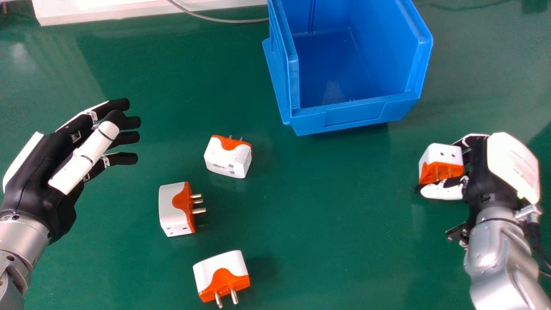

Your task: Pick all objects and put in blue box

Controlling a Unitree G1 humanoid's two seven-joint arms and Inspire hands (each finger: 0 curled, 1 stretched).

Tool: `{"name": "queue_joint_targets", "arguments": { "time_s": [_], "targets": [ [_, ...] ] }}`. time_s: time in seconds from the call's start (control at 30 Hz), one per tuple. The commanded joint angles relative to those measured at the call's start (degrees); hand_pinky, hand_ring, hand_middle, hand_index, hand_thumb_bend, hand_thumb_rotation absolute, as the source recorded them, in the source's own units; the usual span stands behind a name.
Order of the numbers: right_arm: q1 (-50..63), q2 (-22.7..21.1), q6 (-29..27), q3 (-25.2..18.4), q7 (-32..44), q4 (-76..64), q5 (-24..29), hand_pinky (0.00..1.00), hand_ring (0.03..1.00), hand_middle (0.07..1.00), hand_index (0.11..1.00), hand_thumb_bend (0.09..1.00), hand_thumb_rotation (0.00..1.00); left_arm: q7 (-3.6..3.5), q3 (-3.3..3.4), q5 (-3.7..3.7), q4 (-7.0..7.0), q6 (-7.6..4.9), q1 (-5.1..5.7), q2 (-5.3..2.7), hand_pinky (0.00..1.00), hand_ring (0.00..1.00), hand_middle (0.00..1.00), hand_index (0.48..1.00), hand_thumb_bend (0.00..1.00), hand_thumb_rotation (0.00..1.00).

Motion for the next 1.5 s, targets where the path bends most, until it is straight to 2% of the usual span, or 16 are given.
{"name": "queue_joint_targets", "arguments": {
  "time_s": [0.0, 0.1, 0.3, 0.47, 0.53, 0.87, 1.17, 1.47],
  "targets": [
    [1.29, 0.82, 0.67, -0.76, -0.88, -3.44, 0.22, 0.35, 0.414, 0.504, 0.539, 0.494, 0.0, -0.03, 0.49, -0.16, -1.7, -0.2, 0.21, 1.01, 0.68, 0.78, 0.78, 0.818, 0.54, 0.58],
    [3.02, 2.34, 2.0, -1.03, -0.87, -7.4, 0.23, 0.35, 0.416, 0.505, 0.528, 0.496, 0.0, -0.07, 0.46, -0.08, -1.78, -0.22, 0.27, 1.01, 0.68, 0.78, 0.78, 0.819, 0.54, 0.57],
    [6.89, 4.41, 4.05, -0.57, -0.15, -17.24, -0.68, 0.35, 0.419, 0.511, 0.521, 0.496, 0.0, -0.5, 0.6, -0.05, -0.73, -0.76, 0.23, 1.18, 0.69, 0.78, 0.78, 0.819, 0.54, 0.56],
    [9.79, 5.71, 4.43, 0.24, 0.32, -23.42, -1.22, 0.35, 0.42, 0.518, 0.515, 0.495, 0.0, -0.52, 0.77, -0.26, -1.15, -0.52, 0.49, 1.31, 0.69, 0.78, 0.78, 0.82, 0.53, 0.56],
    [12.29, 6.9, 4.71, 2.01, 0.54, -28.38, -2.32, 0.35, 0.42, 0.518, 0.515, 0.495, 0.0, -0.41, 0.77, -0.31, -1.51, -0.25, 0.58, 1.38, 0.69, 0.78, 0.78, 0.82, 0.53, 0.56],
    [19.18, 11.1, 6.08, 8.76, 2.66, -42.45, -7.73, 0.34, 0.429, 0.523, 0.505, 0.495, 0.0, -0.07, 0.52, -0.14, -1.52, -0.01, 0.5, 1.55, 0.68, 0.78, 0.78, 0.82, 0.53, 0.54],
    [17.89, 12.43, 6.31, 11.5, 7.19, -48.35, -11.6, 0.3, 0.418, 0.518, 0.54, 0.489, 0.0, -0.04, 0.04, 0.01, -0.52, -0.42, -0.24, 1.42, 0.68, 0.78, 0.78, 0.82, 0.53, 0.53],
    [11.17, 12.65, 4.45, 10.79, 8.47, -46.09, -12.29, 0.3, 0.413, 0.512, 0.553, 0.487, 0.0, -0.23, -0.4, -0.04, -0.01, -0.8, -0.76, 1.3, 0.68, 0.78, 0.78, 0.819, 0.53, 0.52]
  ]
}}
